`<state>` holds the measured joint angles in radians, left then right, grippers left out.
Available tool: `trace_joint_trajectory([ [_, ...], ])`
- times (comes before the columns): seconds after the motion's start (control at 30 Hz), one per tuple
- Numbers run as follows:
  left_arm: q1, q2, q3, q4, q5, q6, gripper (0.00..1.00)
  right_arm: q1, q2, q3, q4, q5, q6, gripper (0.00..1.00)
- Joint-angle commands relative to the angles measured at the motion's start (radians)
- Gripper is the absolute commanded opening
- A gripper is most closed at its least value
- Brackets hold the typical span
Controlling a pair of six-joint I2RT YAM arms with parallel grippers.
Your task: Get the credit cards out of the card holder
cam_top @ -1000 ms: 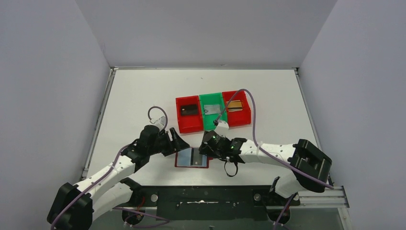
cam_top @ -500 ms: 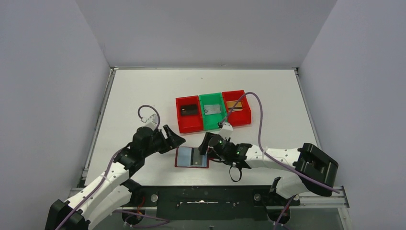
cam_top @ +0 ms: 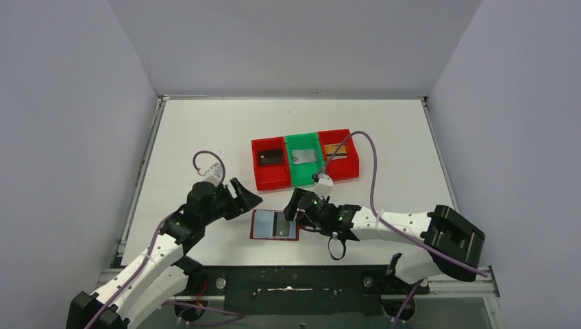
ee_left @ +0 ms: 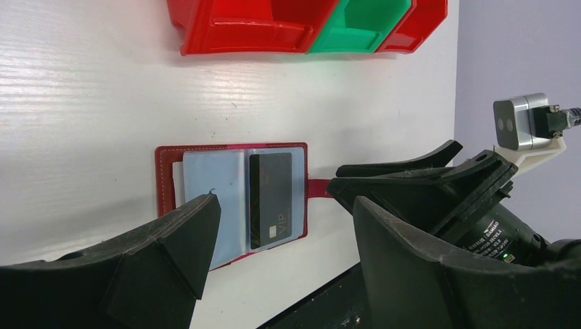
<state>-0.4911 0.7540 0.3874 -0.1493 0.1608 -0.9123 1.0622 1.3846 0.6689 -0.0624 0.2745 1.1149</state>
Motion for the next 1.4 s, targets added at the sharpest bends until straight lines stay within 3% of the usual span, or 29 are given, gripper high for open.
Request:
trace_joint_trajectory([
  [0.0, 0.009, 0.014, 0.015, 0.043, 0.048, 0.012, 0.71, 0.01, 0.013, 0.043, -0.013, 0.044, 0.026, 0.65],
  [0.3, 0.012, 0.085, -0.003, 0.153, 0.172, -0.01, 0.69, 0.02, 0.038, 0.06, -0.029, 0.019, 0.035, 0.62],
  [0.5, 0.007, 0.21, 0.01, 0.238, 0.248, -0.024, 0.63, 0.021, 0.089, 0.077, -0.015, -0.025, 0.015, 0.49],
  [0.83, -0.003, 0.279, 0.023, 0.219, 0.225, -0.012, 0.61, 0.022, 0.117, 0.084, -0.012, -0.063, -0.007, 0.35],
  [1.07, -0.022, 0.316, 0.022, 0.229, 0.222, -0.006, 0.59, 0.021, 0.166, 0.122, -0.065, -0.066, -0.006, 0.33],
  [1.37, -0.042, 0.38, 0.038, 0.204, 0.197, 0.022, 0.57, -0.006, 0.203, 0.107, -0.125, -0.073, 0.032, 0.22],
])
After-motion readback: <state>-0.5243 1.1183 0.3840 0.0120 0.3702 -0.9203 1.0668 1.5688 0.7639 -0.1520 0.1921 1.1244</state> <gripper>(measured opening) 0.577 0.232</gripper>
